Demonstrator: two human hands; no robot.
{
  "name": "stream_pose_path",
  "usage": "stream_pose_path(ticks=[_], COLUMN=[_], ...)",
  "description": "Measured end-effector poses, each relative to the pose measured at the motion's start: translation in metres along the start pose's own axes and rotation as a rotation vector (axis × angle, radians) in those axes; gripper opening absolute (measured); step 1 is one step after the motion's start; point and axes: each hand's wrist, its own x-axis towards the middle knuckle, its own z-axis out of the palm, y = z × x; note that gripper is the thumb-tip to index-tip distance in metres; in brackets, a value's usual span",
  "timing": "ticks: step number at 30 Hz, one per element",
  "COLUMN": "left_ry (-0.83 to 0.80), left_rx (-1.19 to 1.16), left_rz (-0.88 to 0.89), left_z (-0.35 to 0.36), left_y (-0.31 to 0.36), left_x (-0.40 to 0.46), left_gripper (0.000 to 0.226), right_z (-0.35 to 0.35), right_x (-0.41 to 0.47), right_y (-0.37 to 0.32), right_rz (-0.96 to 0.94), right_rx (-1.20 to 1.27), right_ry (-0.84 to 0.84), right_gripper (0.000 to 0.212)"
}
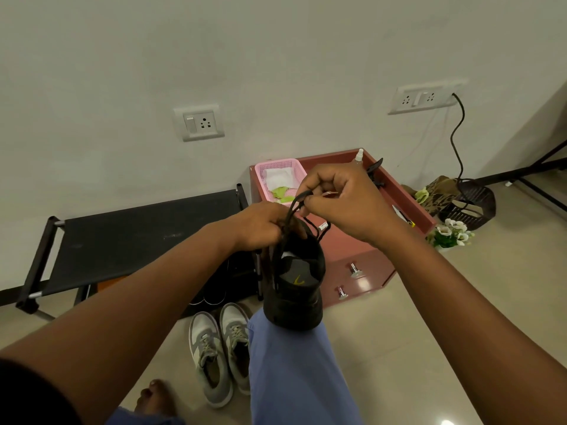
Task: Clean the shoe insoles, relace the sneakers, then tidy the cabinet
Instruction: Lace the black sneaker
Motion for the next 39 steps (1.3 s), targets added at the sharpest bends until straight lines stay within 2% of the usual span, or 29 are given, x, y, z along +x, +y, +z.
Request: stream_pose_path(ticks=[2, 5, 8, 10, 14, 17, 21, 24, 26, 28, 30, 32, 35, 39], left_ry=[-0.066, -0.06, -0.064, -0.055, -0.044, -0.044, -0.067, -0.098, -0.114, -0.11, -0.091, -0.069, -0.068, -0.061], left_rx=[-0.137, -0.278, -0.307, -0.291, -0.013, 0.017, -0.101, -0.084, -0.029, 0.026, 0.046, 0.057, 0.05, 0.073], left_rz=[-0.042, -0.1, -0.159, -0.155, -0.006, -0.003, -0.087, -0.083, -0.065, -0.057, -0.052, -0.035, 0.003, 0.049], left_z=[0.0, 0.0, -0.001, -0.001, 0.003, 0.003, 0.002, 0.0, -0.001, 0.001, 0.002, 0.003, 0.004, 0.006], left_y=[0.0, 0.003, 0.002, 0.003, -0.003, -0.008, -0.004, -0.007, -0.008, -0.008, -0.009, -0.008, -0.008, -0.006], left_x=[0.0, -0.001, -0.001, -0.001, 0.002, 0.005, 0.006, 0.008, 0.008, 0.008, 0.008, 0.008, 0.006, 0.006], left_gripper=[0.048, 0.022, 0.042, 0.043, 0.018, 0.029, 0.053, 0.059, 0.06, 0.054, 0.046, 0.036, 0.031, 0.028], right_z=[0.001, 0.004, 0.011, 0.018, 0.037, 0.053, 0.063, 0.06, 0.056, 0.051, 0.048, 0.042, 0.03, 0.031], right_x=[0.0, -0.002, -0.003, -0.002, 0.01, 0.018, 0.023, 0.025, 0.024, 0.022, 0.019, 0.015, 0.008, -0.001], right_y=[0.005, 0.014, 0.025, 0.032, 0.042, 0.044, 0.034, 0.02, 0.011, 0.007, 0.008, 0.009, 0.013, 0.023], right_rz=[0.048, 0.137, 0.197, 0.207, 0.258, 0.282, 0.375, 0.447, 0.46, 0.461, 0.431, 0.423, 0.473, 0.449], right_rx=[-0.146, -0.264, -0.416, -0.454, -0.56, -0.681, -0.749, -0.701, -0.665, -0.609, -0.536, -0.425, -0.271, -0.298], right_ry=[-0.03, -0.158, -0.325, -0.412, -0.494, -0.548, -0.634, -0.753, -0.81, -0.801, -0.714, -0.605, -0.433, -0.409], right_gripper=[0.016, 0.02, 0.019, 0.022, 0.02, 0.02, 0.015, 0.034, 0.038, 0.034, 0.019, 0.014, 0.027, 0.046])
